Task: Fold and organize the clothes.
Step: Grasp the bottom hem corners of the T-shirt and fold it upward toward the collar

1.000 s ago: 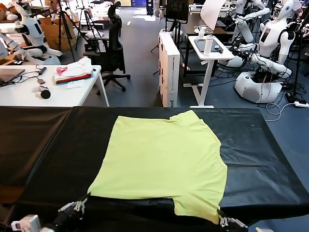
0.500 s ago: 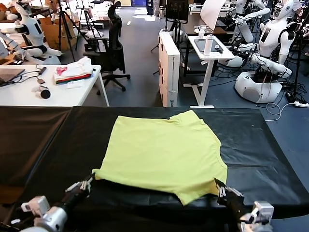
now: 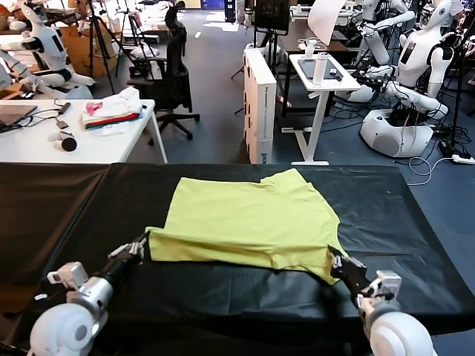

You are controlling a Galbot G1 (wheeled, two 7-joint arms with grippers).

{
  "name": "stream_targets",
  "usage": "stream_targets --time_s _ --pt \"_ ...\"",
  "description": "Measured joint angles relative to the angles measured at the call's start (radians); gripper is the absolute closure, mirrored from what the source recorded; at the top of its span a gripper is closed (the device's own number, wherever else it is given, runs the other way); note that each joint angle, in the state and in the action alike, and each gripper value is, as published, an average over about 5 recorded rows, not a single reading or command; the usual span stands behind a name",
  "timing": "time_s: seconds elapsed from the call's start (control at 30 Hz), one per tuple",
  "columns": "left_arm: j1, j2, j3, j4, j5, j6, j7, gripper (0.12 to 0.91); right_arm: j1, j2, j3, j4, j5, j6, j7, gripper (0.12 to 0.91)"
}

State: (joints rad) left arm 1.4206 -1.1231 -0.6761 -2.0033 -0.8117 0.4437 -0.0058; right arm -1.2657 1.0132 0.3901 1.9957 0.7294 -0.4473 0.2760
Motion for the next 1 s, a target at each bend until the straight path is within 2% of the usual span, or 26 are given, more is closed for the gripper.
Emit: stream_targets --time_s 0.3,0.83,1.0 --pt "-0.043 -0.001 0.028 0.047 0.016 -0.005 0.0 0.883 0.066 -0.005 -0.03 -0.065 0.003 -0.034 0.019 0.887" --pt "-0.114 0.012 0.066 0.13 0.022 -0.008 0.0 0.883 0.116 0.014 -0.029 -0.138 0.013 -0.035 0.017 0.887" --pt "-0.145 0.012 0.083 0.156 0.025 -0.008 0.0 0.883 0.12 0.016 -0.029 -0.15 0.015 -0.034 0.004 0.887"
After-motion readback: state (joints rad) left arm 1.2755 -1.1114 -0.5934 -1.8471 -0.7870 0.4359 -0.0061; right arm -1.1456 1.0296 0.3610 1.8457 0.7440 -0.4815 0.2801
